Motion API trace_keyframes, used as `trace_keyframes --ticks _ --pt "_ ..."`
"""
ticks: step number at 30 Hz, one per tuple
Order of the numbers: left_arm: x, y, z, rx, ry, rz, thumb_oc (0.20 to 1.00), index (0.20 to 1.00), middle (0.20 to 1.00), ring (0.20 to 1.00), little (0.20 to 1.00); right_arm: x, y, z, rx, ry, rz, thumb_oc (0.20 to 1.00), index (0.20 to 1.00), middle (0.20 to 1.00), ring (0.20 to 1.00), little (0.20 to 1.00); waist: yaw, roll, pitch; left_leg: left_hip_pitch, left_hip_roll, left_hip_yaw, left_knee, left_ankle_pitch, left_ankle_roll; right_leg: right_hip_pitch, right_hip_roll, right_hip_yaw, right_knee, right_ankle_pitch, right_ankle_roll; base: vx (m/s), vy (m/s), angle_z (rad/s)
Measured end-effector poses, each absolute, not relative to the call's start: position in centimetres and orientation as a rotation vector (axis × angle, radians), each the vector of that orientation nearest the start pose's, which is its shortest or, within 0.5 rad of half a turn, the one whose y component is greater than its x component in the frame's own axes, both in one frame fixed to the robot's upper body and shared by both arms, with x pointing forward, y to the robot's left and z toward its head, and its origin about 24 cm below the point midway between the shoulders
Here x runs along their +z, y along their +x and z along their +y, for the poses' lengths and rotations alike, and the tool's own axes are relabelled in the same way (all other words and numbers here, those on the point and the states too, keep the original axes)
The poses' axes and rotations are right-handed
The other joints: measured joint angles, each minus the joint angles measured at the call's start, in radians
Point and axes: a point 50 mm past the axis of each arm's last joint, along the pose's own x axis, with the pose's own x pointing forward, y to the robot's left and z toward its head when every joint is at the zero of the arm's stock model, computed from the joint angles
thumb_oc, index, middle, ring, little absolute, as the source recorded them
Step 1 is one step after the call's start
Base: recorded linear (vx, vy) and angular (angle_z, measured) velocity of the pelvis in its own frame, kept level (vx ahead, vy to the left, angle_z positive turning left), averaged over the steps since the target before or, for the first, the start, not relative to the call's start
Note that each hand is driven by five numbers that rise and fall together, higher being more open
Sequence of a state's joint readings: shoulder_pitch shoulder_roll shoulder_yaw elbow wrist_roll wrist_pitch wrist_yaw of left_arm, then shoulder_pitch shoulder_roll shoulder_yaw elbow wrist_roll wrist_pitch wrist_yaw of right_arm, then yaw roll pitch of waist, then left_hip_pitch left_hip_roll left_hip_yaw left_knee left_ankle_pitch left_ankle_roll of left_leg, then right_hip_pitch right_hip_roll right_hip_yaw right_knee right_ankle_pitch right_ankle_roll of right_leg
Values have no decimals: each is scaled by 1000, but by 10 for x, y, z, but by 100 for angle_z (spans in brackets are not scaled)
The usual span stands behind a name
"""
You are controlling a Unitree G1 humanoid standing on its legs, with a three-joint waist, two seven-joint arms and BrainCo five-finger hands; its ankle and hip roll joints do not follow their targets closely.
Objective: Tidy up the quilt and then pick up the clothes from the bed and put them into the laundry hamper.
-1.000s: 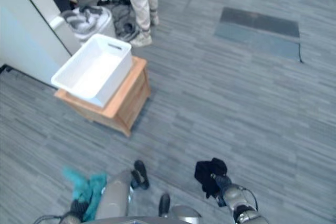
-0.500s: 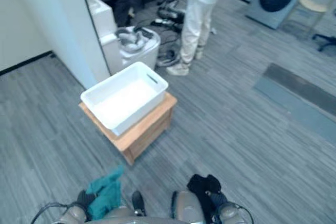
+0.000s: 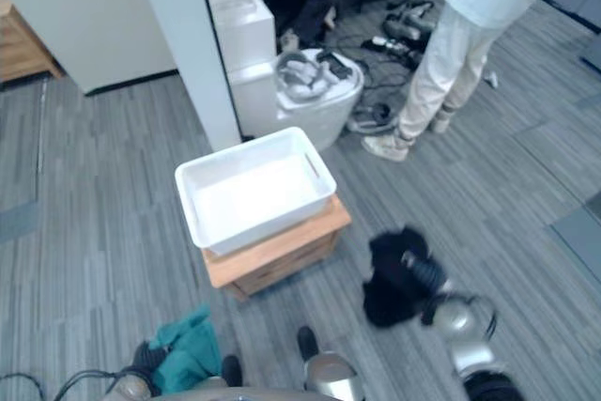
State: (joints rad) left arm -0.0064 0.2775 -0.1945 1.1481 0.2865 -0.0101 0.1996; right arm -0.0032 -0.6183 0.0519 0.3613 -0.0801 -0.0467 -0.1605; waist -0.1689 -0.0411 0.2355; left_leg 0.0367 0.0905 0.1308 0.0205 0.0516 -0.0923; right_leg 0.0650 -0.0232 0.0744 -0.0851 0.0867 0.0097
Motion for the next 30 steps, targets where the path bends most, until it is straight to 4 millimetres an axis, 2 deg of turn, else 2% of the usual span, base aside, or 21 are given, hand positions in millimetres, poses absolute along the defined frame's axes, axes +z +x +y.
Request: trace_keyframes --ticks 2,3,4,6,7,8,9,12,15,16,19,21,22,24,25,26,27,28,30 --pt "-147 120 244 -16 722 1049 200 200 200 200 200 70 253 -318 -237 -831 95 200 200 200 200 200 -3 9 7 -17 -6 47 -3 -2 9 -4 1 -43 -6 -18 -6 52 -44 85" --pt "-146 123 243 -16 718 1043 200 200 200 200 200 97 263 -323 -273 -865 9 200 200 200 200 200 19 21 13 -25 4 71 -16 -22 23 9 6 -71 0 -23 -4 101 8 64" --pt "-147 123 240 -20 711 1045 200 200 200 200 200 110 264 -324 -278 -891 -31 200 200 200 200 200 14 37 16 -29 13 97 -27 -48 36 16 14 -83 0 -31 -2 108 48 54" --pt "-149 119 234 -52 716 1045 200 200 200 200 200 147 270 -311 -253 -926 -190 200 200 200 200 200 11 20 14 1 8 154 -36 -54 43 12 -19 -91 -6 -44 -1 89 14 39" --pt "-153 111 230 -62 705 1064 200 200 200 200 200 167 274 -296 -224 -920 -310 200 200 200 200 200 8 31 8 9 13 164 -41 -54 44 10 -20 -96 -6 -40 6 55 2 15" --pt "-154 108 229 -64 702 1072 200 200 200 200 200 173 275 -289 -206 -912 -354 200 200 200 200 200 9 33 6 13 3 164 -66 -41 50 10 -25 -99 -6 -38 14 77 6 11" --pt "-155 102 228 -67 695 1084 200 200 200 200 200 182 277 -275 -160 -913 -415 200 200 200 200 200 11 29 4 24 -15 163 -103 -26 70 10 -32 -98 -6 -28 32 38 3 10" --pt "-156 96 227 -65 685 1091 200 200 200 200 200 183 281 -258 -81 -898 -459 200 200 200 200 200 29 15 -6 37 -40 154 -103 -12 83 18 -55 -107 -6 -21 41 33 -2 12" --pt "-154 99 230 -57 691 1075 200 200 200 200 200 176 290 -237 23 -897 -458 200 200 200 200 200 44 1 -15 33 -49 128 -103 -10 85 28 -63 -126 -6 -21 44 5 -9 25" --pt "-153 101 229 -50 690 1059 200 200 200 200 200 174 298 -227 70 -892 -453 200 200 200 200 200 58 -4 -18 32 -49 123 -103 -10 86 28 -63 -128 -6 -23 47 -8 -18 15" --pt "-146 112 224 -10 647 967 200 200 200 200 200 166 314 -216 95 -868 -420 200 200 200 200 200 98 -4 -19 11 -44 93 -106 1 81 24 -57 -155 -6 -26 51 -34 -27 25" --pt "-140 120 221 13 603 911 200 200 200 200 200 157 322 -215 100 -865 -378 200 200 200 200 200 108 -4 -20 -3 -40 72 -107 4 77 19 -53 -177 -6 -28 52 -45 -25 39" --pt "-134 130 218 31 565 850 200 200 200 200 200 148 328 -217 99 -880 -327 200 200 200 200 200 142 0 -20 -26 -37 59 -105 17 77 7 -50 -196 -6 -28 52 -56 -33 44" --pt "-123 142 217 41 532 770 200 200 200 200 200 136 343 -220 73 -875 -248 200 200 200 200 200 152 -1 -19 -52 -34 42 -103 30 75 -9 -45 -210 -6 -27 51 -37 -33 36" --pt "-115 153 215 52 495 710 200 200 200 200 200 124 353 -227 32 -874 -165 200 200 200 200 200 175 7 -15 -64 -35 21 -103 36 75 -13 -43 -227 -6 -27 52 -30 -27 48" --pt "-98 169 211 57 451 606 200 200 200 200 200 110 358 -242 -23 -900 -63 733 733 733 733 733 196 16 -10 -75 -36 0 -104 44 75 -14 -43 -248 -6 -27 52 -34 -12 54" --pt "-81 180 208 50 422 512 200 200 200 200 200 103 357 -252 -58 -917 -12 1000 1000 1000 1000 1000 207 20 -8 -89 -37 -12 -104 50 74 -21 -42 -262 -6 -27 52 -20 -1 60" --pt "-52 197 205 45 365 342 200 200 200 200 200 96 355 -263 -95 -943 43 1000 1000 1000 1000 1000 220 32 -2 -107 -40 -32 -104 55 74 -29 -49 -281 -6 -27 51 -14 7 46" --pt "-11 214 204 34 276 169 200 200 200 200 200 82 350 -279 -138 -987 123 1000 1000 1000 1000 1000 232 47 5 -112 -45 -43 -104 57 76 -28 -54 -293 -6 -27 51 -3 13 26"
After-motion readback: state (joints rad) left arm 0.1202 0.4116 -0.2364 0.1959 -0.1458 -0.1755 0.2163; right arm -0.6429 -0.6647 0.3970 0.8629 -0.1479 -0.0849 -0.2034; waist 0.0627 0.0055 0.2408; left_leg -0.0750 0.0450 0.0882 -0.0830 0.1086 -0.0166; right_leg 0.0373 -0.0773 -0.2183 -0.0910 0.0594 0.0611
